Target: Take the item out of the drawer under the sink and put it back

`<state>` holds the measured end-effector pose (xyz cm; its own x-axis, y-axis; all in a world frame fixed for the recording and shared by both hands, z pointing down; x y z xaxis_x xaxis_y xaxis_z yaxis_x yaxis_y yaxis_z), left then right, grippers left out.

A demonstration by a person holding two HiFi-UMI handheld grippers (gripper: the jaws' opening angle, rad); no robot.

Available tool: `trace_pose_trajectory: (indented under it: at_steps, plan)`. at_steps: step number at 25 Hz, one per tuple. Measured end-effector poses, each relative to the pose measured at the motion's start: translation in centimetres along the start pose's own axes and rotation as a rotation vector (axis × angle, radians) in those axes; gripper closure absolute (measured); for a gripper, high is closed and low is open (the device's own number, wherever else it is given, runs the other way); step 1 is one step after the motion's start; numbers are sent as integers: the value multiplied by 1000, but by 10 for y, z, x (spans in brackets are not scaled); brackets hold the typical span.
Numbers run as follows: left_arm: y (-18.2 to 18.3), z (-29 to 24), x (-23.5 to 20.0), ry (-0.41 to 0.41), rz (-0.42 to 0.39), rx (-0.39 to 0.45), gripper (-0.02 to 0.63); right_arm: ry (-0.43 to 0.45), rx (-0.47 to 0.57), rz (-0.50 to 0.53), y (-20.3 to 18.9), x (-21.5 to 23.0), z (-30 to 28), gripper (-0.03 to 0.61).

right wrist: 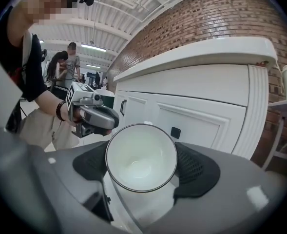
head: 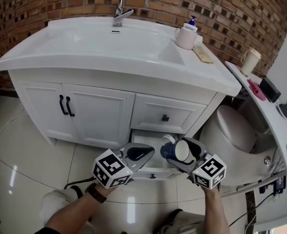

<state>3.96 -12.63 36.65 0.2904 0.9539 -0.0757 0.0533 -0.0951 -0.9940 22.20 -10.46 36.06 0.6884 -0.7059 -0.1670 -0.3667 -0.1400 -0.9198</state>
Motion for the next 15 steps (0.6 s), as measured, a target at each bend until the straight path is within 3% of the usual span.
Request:
trace_pose_trajectory:
  at_steps: [8,15]
  plan:
    - [3,-2,-10,6,33,34,598,19,-63,11,-14,7,-18,178]
    - [-1,-6,-21,11,50,19,599,69,-291,58,-47,15,-74,178]
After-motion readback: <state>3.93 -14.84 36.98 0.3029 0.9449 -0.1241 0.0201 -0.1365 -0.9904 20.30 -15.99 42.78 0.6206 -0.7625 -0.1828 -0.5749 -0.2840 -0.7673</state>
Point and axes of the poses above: the fingertips, and each gripper's own axes: z backward along the fingers, x to its right, y out of its top, the point moved 7 cm from there along z, backward along the fingers, and after that the axes turned 1 degree about y, right-handed, at the moved point
